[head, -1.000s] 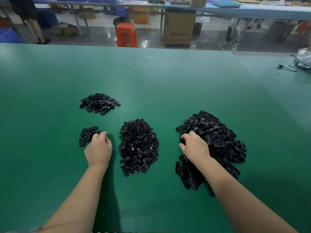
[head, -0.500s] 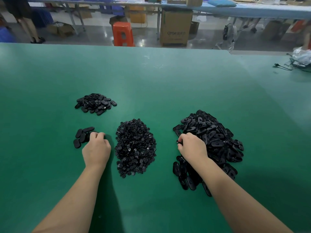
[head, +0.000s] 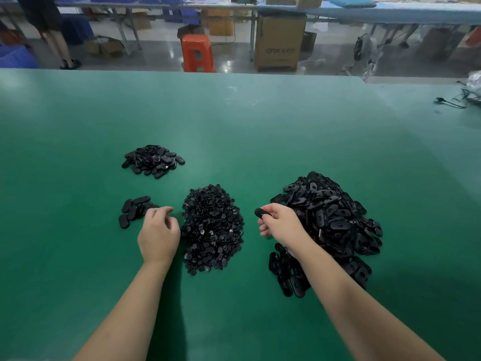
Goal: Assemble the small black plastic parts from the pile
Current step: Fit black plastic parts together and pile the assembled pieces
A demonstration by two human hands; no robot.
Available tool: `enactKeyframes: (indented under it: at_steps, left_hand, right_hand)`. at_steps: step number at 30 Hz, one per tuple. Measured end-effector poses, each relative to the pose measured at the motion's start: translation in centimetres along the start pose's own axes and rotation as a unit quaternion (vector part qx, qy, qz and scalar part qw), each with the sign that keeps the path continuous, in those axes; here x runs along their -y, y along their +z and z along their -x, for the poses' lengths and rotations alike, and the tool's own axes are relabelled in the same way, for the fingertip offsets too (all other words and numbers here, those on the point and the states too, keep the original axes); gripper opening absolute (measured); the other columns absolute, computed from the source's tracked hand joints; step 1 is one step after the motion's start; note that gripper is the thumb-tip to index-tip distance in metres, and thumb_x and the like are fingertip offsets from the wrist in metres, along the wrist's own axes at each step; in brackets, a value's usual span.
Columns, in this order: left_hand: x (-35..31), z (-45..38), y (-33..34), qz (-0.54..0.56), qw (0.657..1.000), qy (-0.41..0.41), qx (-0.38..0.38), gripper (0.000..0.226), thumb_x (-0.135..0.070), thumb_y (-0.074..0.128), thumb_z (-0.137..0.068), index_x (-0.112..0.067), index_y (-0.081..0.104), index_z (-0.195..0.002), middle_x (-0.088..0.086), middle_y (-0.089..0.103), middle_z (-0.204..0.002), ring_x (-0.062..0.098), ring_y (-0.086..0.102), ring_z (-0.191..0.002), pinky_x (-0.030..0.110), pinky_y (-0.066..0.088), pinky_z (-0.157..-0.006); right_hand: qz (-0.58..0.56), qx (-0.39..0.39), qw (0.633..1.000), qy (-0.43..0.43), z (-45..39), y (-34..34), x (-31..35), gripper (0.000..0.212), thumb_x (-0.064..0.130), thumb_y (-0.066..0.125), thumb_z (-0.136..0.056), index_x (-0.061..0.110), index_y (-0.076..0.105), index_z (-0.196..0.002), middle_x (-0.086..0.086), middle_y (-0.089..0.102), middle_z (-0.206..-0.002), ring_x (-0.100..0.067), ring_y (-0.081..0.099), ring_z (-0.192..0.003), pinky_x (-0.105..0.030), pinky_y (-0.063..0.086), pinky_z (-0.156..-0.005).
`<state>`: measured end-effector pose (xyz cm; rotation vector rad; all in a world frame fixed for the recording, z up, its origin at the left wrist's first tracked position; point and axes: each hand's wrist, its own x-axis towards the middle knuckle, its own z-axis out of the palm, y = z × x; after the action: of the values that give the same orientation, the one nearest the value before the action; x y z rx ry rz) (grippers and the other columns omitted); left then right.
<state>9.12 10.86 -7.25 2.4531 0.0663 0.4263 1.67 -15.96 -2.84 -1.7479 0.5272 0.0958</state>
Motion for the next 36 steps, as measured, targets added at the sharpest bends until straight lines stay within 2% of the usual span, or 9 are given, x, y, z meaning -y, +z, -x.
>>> enactKeyframes:
  at_steps: [4, 9, 12, 17, 21, 26, 33, 36]
  left_hand:
    - [-2.6, 1.9, 0.7, 0.042, 0.999, -0.013, 0.014, 0.017, -0.020, 0.061, -0.095, -0.020, 0.072, -0.107, -0.005, 0.062, -0.107, 0.004, 0.052, -0.067, 0.026, 0.038, -0.059]
    - [-5.4, 1.9, 1.1, -0.028, 0.989, 0.094, 0.115, 0.021, -0.040, 0.068, -0.092, -0.026, 0.074, -0.106, -0.009, 0.056, -0.103, 0.011, 0.057, -0.081, 0.028, 0.045, -0.061]
    - [-6.2, 1.7, 1.4, -0.076, 0.980, 0.116, 0.141, 0.026, -0.046, 0.072, -0.089, -0.027, 0.075, -0.106, -0.009, 0.054, -0.104, 0.012, 0.056, -0.079, 0.027, 0.041, -0.061]
    - [-6.6, 1.5, 1.8, -0.140, 0.967, 0.125, 0.172, 0.022, -0.044, 0.068, -0.093, -0.027, 0.077, -0.104, -0.008, 0.055, -0.102, 0.014, 0.057, -0.084, 0.027, 0.039, -0.061]
    - [-6.7, 1.6, 1.9, -0.163, 0.965, 0.116, 0.169, 0.018, -0.036, 0.062, -0.098, -0.029, 0.077, -0.104, -0.009, 0.061, -0.102, 0.015, 0.061, -0.080, 0.025, 0.038, -0.056]
    - [-6.6, 1.5, 1.8, -0.159, 0.967, 0.113, 0.165, 0.020, -0.029, 0.057, -0.100, -0.028, 0.076, -0.103, -0.008, 0.062, -0.102, 0.016, 0.061, -0.078, 0.026, 0.043, -0.056]
    - [-6.8, 1.5, 1.5, -0.138, 0.973, 0.112, 0.147, 0.015, -0.027, 0.058, -0.098, -0.022, 0.072, -0.098, -0.005, 0.059, -0.102, 0.017, 0.056, -0.074, 0.027, 0.039, -0.055]
    - [-6.9, 1.5, 1.3, -0.126, 0.978, 0.108, 0.125, 0.013, -0.026, 0.058, -0.098, -0.022, 0.070, -0.097, -0.005, 0.062, -0.092, 0.017, 0.054, -0.070, 0.028, 0.037, -0.055]
  right_hand:
    - [0.019, 0.001, 0.999, 0.033, -0.3, 1.5, -0.6, 0.024, 0.004, 0.046, -0.103, 0.007, 0.059, -0.123, -0.006, 0.065, -0.087, -0.014, 0.059, -0.070, -0.037, 0.061, -0.083]
    - [0.036, -0.006, 0.998, 0.041, -0.5, 2.1, -0.9, 0.026, 0.009, 0.045, -0.105, 0.007, 0.057, -0.128, -0.003, 0.065, -0.088, -0.013, 0.058, -0.071, -0.040, 0.056, -0.090]
    - [0.032, -0.008, 0.998, 0.047, -0.3, 2.1, -0.9, 0.029, 0.009, 0.043, -0.106, 0.007, 0.056, -0.132, -0.004, 0.066, -0.094, -0.011, 0.059, -0.073, -0.038, 0.057, -0.091]
    - [0.018, -0.010, 0.999, 0.039, 0.2, 1.8, -1.0, 0.028, 0.009, 0.039, -0.107, 0.010, 0.057, -0.128, -0.003, 0.067, -0.096, -0.012, 0.061, -0.078, -0.041, 0.055, -0.098]
    - [0.010, -0.013, 0.999, 0.044, 0.4, 1.9, -0.9, 0.026, 0.009, 0.038, -0.107, 0.012, 0.057, -0.125, -0.003, 0.068, -0.097, -0.013, 0.061, -0.080, -0.043, 0.054, -0.099]
    - [0.008, -0.012, 0.999, 0.048, 0.6, 2.0, -0.8, 0.028, 0.010, 0.039, -0.107, 0.012, 0.058, -0.128, -0.001, 0.069, -0.097, -0.012, 0.061, -0.080, -0.042, 0.053, -0.100]
    - [-0.010, -0.022, 0.999, 0.048, 1.0, 1.8, -0.8, 0.035, 0.005, 0.041, -0.106, 0.012, 0.062, -0.133, -0.001, 0.069, -0.101, -0.010, 0.062, -0.082, -0.035, 0.054, -0.099]
    - [-0.030, -0.013, 0.998, 0.046, 1.1, 1.6, -0.7, 0.034, 0.000, 0.044, -0.104, 0.007, 0.062, -0.132, -0.003, 0.069, -0.105, -0.013, 0.066, -0.088, -0.038, 0.054, -0.101]
